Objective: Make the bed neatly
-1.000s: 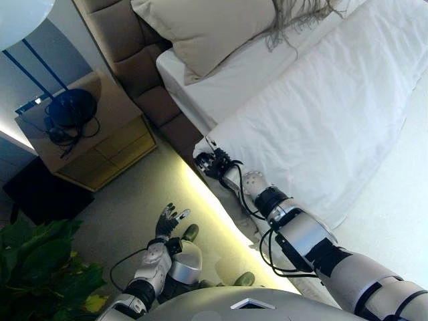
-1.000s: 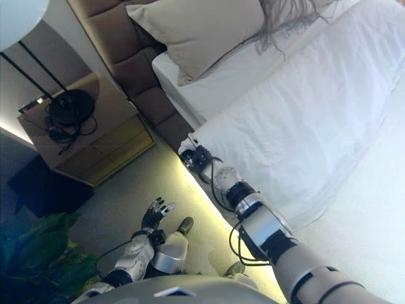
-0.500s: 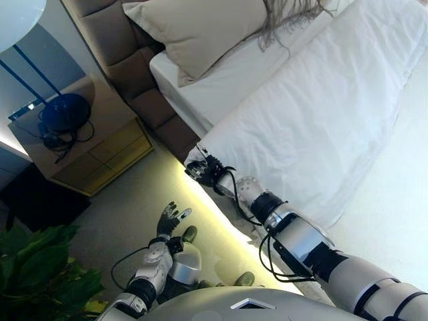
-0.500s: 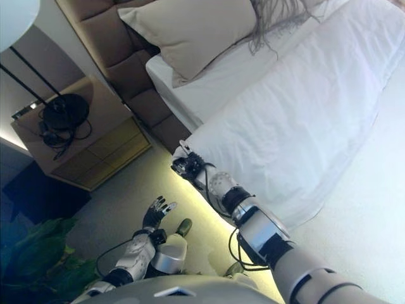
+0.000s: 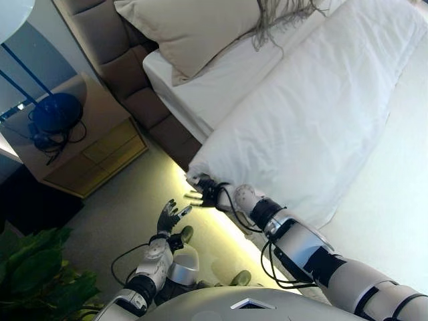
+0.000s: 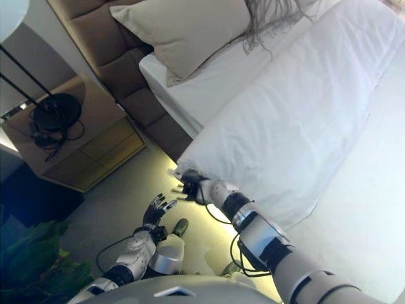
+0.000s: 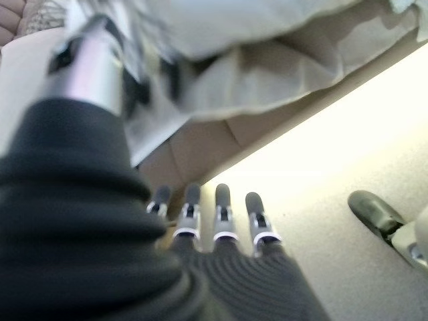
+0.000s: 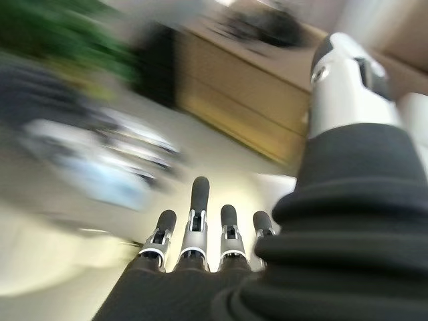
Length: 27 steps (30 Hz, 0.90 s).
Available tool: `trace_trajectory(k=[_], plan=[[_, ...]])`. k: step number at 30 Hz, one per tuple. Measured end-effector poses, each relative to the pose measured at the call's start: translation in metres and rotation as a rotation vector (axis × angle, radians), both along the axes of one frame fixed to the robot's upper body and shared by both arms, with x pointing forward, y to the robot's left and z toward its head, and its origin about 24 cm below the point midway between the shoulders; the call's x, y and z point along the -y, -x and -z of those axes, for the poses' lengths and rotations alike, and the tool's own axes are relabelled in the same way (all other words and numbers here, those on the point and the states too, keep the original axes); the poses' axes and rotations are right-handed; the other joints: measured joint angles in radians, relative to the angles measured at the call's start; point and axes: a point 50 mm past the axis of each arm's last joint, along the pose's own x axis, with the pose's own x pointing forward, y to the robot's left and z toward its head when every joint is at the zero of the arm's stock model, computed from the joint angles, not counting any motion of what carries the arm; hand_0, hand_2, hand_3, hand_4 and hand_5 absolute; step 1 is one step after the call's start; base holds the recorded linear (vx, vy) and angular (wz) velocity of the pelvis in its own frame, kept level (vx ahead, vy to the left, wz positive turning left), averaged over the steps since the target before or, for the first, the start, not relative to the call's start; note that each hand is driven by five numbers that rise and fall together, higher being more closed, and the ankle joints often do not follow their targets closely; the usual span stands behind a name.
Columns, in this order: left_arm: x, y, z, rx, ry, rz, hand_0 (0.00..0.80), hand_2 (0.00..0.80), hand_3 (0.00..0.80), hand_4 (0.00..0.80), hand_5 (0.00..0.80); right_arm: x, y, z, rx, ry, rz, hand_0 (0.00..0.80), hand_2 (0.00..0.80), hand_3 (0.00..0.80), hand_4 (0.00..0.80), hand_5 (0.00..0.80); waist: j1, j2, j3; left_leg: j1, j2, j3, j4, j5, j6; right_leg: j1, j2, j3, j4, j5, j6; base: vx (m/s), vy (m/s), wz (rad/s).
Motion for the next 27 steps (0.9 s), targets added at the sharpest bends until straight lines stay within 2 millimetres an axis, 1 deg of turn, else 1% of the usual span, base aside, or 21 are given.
trace_trajectory(k=[3,5,7,9,11,17,24,26,27], plan=[[-0.013,0.004,0.001,-0.012,-0.029,-0.014,0.0,0.0,0.0,0.0,0.0,-0.006,0.019,0.005,-0.041,-0.028,-0.071,0.0,0.0,0.0,0.0,0.0,0.0,-0.012,0.003,0.0,0.001,0.009,0.002,0.0,-0.001,-0.008,-0.001,0.008,0.001,0.0,-0.001,-0.037,-0.049,-0.07],[-0.02,0.007,0.002,-0.022,-0.047,-0.021,0.0,0.0,0.0,0.0,0.0,-0.014,0.037,0.007,-0.076,-0.082,-0.118,0.0,0.0,0.0,0.0,0.0,-0.001,-0.026,-0.001,0.0,0.003,0.026,0.002,-0.007,0.0,-0.019,-0.002,0.025,0.002,-0.002,-0.006,-0.021,-0.042,-0.2],[-0.024,0.009,0.004,-0.032,-0.06,-0.037,0.0,0.0,0.0,0.0,0.0,-0.02,0.053,0.008,-0.111,-0.14,-0.139,0.0,0.0,0.0,0.0,0.0,-0.006,-0.04,0.0,-0.001,0.003,0.03,0.003,-0.008,-0.002,-0.024,-0.004,0.03,0.005,-0.001,-0.006,0.003,-0.029,-0.11],[-0.027,0.012,0.005,-0.042,-0.082,-0.027,0.0,0.0,0.0,0.0,0.0,-0.022,0.059,0.008,-0.123,-0.169,-0.141,0.0,0.0,0.0,0.0,0.0,-0.007,-0.05,-0.003,-0.001,0.006,0.041,0.005,-0.01,-0.001,-0.032,-0.004,0.041,0.009,-0.001,-0.007,0.019,-0.028,-0.14],[-0.028,0.013,0.005,-0.037,-0.084,-0.039,0.0,0.0,0.0,0.0,0.0,-0.022,0.061,0.008,-0.127,-0.181,-0.133,0.0,0.0,0.0,0.0,0.0,-0.01,-0.055,-0.007,0.001,0.007,0.05,0.006,-0.011,0.0,-0.035,-0.004,0.05,0.01,0.001,-0.008,0.01,-0.035,-0.14],[-0.031,0.02,0.005,-0.02,-0.091,-0.058,0.0,0.0,0.0,0.0,0.0,-0.022,0.063,0.008,-0.145,-0.206,-0.125,0.0,0.0,0.0,0.0,0.0,-0.029,-0.056,-0.007,0.002,0.007,0.051,0.007,-0.01,0.001,-0.033,-0.004,0.052,0.008,0.004,-0.007,-0.011,-0.04,-0.01],[-0.031,0.019,0.003,-0.004,-0.129,-0.045,0.0,0.0,0.0,0.0,0.0,-0.02,0.061,0.009,-0.123,-0.229,-0.121,0.0,0.0,0.0,0.0,0.0,-0.029,-0.055,-0.007,0.001,0.006,0.051,0.007,-0.01,0.001,-0.032,-0.004,0.052,0.008,0.005,-0.006,-0.003,-0.014,0.0],[-0.03,0.019,0.003,-0.001,-0.149,-0.026,0.0,0.0,0.0,0.0,0.0,-0.016,0.058,0.011,-0.084,-0.234,-0.135,0.0,0.0,0.0,0.0,0.0,-0.03,-0.055,-0.007,0.001,0.006,0.052,0.009,-0.011,0.002,-0.031,-0.004,0.052,0.008,0.005,-0.006,0.0,0.0,0.0],[-0.032,0.016,0.002,0.003,-0.155,-0.025,0.0,0.0,0.0,0.0,0.0,-0.011,0.054,0.013,-0.058,-0.229,-0.132,0.0,0.0,0.0,0.0,0.0,-0.035,-0.054,-0.007,0.004,0.006,0.055,0.009,-0.012,0.003,-0.032,-0.005,0.054,0.009,0.004,-0.007,0.012,0.017,-0.05]])
